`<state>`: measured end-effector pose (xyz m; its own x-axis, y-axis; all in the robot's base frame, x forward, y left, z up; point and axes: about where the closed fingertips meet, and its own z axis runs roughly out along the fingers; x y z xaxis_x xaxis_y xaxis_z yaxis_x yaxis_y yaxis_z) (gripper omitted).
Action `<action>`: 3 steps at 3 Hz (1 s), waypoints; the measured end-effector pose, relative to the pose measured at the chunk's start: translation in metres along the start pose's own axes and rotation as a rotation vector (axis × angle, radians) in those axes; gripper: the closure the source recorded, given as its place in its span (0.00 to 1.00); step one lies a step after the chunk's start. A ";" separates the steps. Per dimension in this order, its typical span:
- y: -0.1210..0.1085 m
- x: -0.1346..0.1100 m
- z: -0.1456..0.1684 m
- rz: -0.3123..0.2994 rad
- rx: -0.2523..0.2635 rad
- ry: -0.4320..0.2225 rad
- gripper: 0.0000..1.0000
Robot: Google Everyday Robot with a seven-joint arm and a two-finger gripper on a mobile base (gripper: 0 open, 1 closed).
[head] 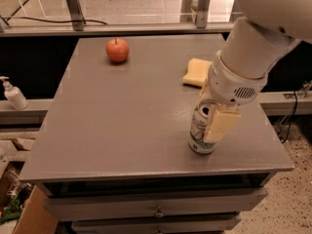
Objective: Pick 7up can
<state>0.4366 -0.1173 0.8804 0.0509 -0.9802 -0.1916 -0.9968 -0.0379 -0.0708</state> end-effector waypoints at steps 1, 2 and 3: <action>-0.001 0.003 -0.001 0.012 -0.005 0.004 0.65; -0.005 0.005 -0.005 0.024 0.000 0.004 0.88; -0.020 0.003 -0.018 0.037 0.029 -0.013 1.00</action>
Offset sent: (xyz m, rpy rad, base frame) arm 0.0087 -0.0115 0.0097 -0.0034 0.0086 -0.0397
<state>0.4558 -0.1235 0.8992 0.0149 -0.9781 -0.2075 -0.9958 0.0042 -0.0914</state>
